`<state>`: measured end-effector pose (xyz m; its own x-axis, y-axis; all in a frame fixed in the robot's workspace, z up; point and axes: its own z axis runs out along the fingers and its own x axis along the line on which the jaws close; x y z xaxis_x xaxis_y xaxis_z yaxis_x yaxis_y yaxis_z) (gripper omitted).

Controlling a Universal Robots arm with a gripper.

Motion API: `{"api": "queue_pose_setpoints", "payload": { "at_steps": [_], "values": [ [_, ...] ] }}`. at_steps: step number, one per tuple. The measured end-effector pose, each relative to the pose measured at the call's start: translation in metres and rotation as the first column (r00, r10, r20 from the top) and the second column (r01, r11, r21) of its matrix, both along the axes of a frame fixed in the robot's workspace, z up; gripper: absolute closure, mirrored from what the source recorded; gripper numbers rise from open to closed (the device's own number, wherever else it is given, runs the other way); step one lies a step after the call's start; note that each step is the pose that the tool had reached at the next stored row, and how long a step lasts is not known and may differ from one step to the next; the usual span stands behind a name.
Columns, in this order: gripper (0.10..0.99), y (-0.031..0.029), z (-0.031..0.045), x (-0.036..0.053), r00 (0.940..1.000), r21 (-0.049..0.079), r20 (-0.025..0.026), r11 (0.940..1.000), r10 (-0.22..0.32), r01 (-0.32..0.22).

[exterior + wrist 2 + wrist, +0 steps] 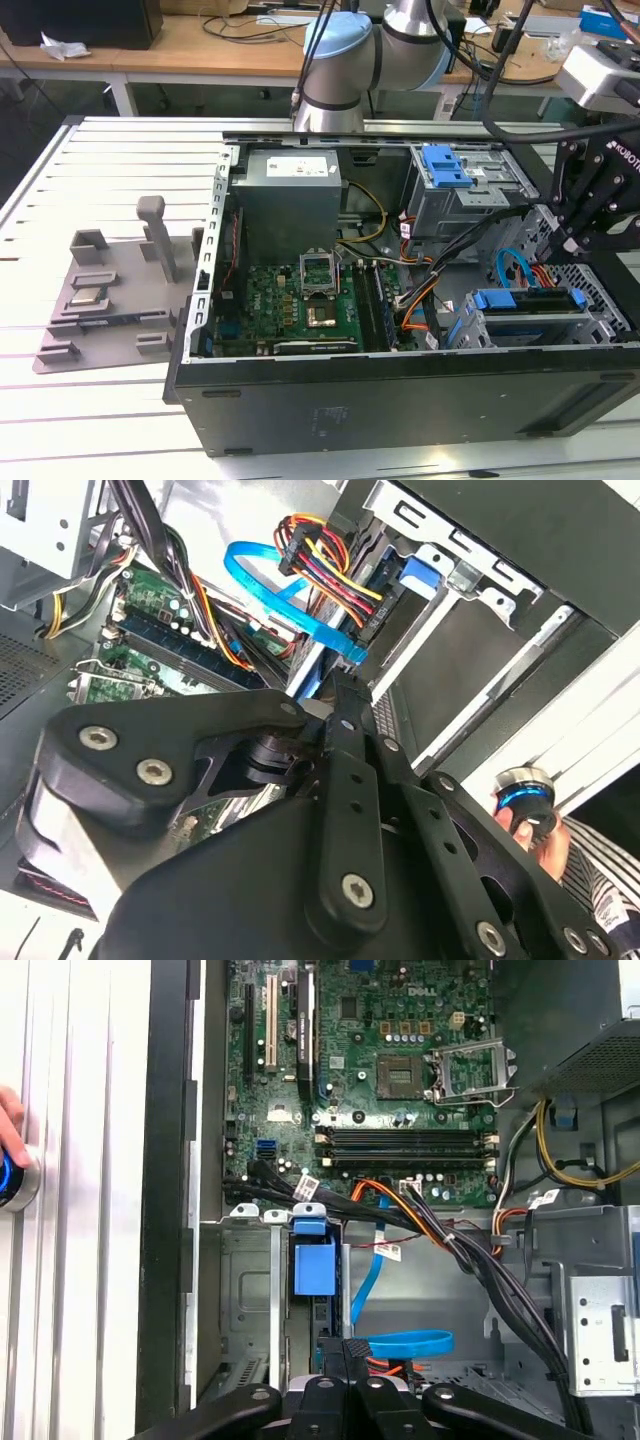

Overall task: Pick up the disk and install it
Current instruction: 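Insert the second disk wire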

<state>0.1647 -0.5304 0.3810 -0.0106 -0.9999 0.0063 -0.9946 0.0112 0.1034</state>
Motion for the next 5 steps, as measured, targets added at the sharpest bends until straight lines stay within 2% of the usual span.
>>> {"api": "queue_pose_setpoints", "payload": {
  "at_steps": [5],
  "values": [
    [0.98, 0.0, 0.0001, 0.0, 1.0, 0.0, 0.0001, 1.0, 0.0, 0.0]
  ]
}}
